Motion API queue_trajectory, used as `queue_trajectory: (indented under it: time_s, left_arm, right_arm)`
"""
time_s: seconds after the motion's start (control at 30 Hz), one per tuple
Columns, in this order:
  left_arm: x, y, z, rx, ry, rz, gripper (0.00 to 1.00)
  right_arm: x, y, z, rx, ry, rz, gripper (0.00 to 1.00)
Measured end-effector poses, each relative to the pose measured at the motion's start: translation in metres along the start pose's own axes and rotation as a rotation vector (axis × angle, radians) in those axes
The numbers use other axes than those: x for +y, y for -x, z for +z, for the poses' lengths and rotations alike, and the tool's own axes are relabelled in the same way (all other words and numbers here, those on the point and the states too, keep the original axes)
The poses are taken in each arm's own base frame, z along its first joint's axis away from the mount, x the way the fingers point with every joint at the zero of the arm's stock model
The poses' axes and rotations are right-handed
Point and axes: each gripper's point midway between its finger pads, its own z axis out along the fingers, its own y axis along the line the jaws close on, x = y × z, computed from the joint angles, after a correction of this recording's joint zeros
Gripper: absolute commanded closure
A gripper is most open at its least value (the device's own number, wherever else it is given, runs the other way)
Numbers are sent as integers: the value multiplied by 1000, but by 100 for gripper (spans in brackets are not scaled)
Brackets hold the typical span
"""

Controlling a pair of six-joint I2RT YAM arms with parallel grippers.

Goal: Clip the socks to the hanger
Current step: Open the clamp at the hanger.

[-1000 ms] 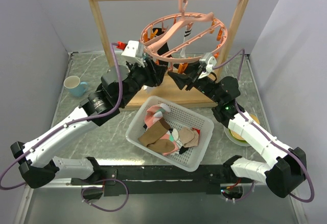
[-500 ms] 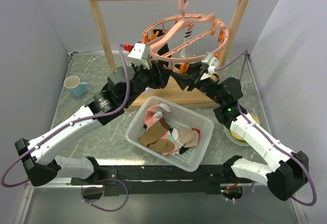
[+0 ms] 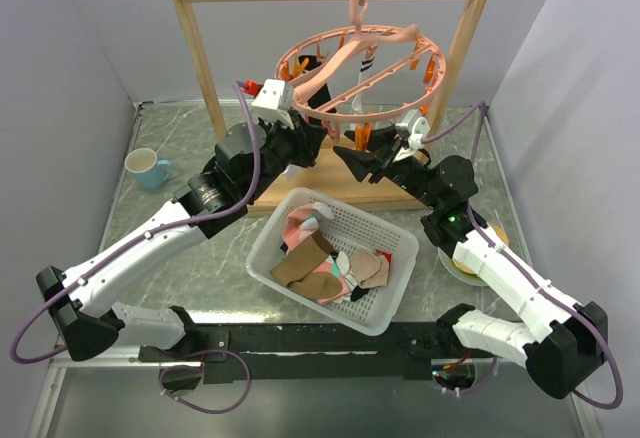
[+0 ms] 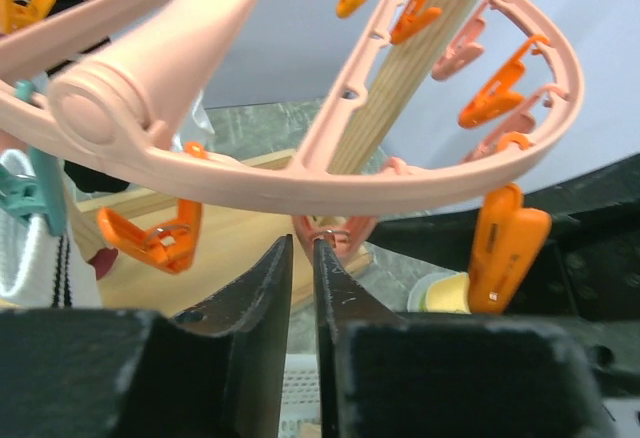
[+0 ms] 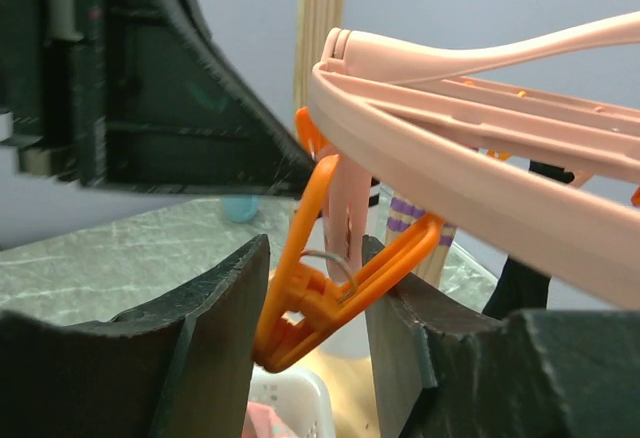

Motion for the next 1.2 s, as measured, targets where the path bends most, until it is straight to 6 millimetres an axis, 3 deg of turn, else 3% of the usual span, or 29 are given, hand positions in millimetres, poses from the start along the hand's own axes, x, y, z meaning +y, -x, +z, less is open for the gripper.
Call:
queue_trajectory:
  time_s: [0.2, 0.27, 0.4, 0.47, 0.57, 0.6, 0.7, 1.03, 1.2]
  left_arm:
    - [3, 3, 2, -4, -5, -10, 99]
    - [2, 4, 2, -4, -11, -15, 99]
    - [2, 5, 2, -5, -25, -16, 99]
    - [2, 5, 2, -6, -27, -16, 93]
    - [0, 6, 2, -8, -38, -14, 67]
    - [-3, 7, 2, -8, -49, -22, 51]
    - [-6, 7, 2, -7, -68, -21, 38]
    - [-14, 5, 1, 8, -114, -22, 35]
    - [-14, 5, 1, 8, -113, -22, 44]
  right_arm:
    - [1, 2, -6, 10, -12, 1, 36]
    - [1, 0, -9, 19, -20, 5, 27]
    - [-3, -16, -17, 90, -59, 33, 22]
    - [-3, -19, -18, 102, -66, 38, 23]
    - [-4, -23, -21, 120, -74, 44, 24]
    - [-4, -24, -21, 122, -74, 45, 24]
    - [-4, -26, -21, 130, -75, 48, 25]
    - [-1, -33, -19, 152, -51, 60, 32]
    - [3, -33, -18, 152, -28, 66, 33]
